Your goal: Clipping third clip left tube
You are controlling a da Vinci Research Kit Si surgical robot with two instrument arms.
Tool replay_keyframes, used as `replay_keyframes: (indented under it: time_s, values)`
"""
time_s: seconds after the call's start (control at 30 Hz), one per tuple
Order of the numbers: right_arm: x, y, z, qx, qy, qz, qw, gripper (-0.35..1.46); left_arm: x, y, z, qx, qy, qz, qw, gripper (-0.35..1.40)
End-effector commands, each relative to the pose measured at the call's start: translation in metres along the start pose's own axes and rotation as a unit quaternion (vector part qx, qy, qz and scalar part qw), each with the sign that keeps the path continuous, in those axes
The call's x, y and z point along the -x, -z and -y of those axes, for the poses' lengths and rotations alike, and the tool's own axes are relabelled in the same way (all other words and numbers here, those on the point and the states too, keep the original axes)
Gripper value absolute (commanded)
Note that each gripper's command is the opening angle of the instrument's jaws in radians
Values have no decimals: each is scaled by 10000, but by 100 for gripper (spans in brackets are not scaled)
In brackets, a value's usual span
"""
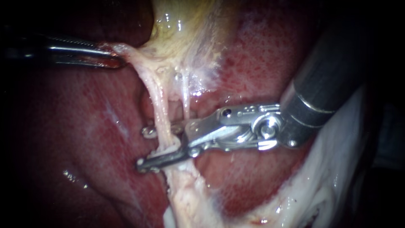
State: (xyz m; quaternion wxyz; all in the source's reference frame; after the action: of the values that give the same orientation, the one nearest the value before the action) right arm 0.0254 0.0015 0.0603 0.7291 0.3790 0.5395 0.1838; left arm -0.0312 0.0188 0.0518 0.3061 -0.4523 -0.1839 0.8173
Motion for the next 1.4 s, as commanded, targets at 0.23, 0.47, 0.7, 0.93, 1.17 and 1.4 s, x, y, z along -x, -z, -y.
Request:
replay_keyframes:
  time_s: [0.23, 0.47, 0.7, 0.93, 1.17, 1.4]
  values:
    - [2, 1, -11, -487, -139, -293, 9983, 50, 0, 0, 0, 3, 0, -1, 10000, -35]
    - [-3, -6, -20, -685, -232, -504, 9961, 50, 0, 1, 0, 2, 1, -1, 10000, -35]
    - [-18, -4, -24, -776, -292, -781, 9935, 49, -1, 1, 0, 4, 1, -1, 10000, -35]
    - [-39, 9, -22, -830, -351, -868, 9921, 49, 1, 1, 4, 23, -1, 1, 10000, -35]
    - [-46, 14, -6, -898, -358, -858, 9916, 48, 3, 3, 8, 1, -5, -1, 10000, -35]
    - [-62, 19, 6, -977, -387, -876, 9906, 41, 3, 3, 9, 1, -5, -1, 10000, -35]
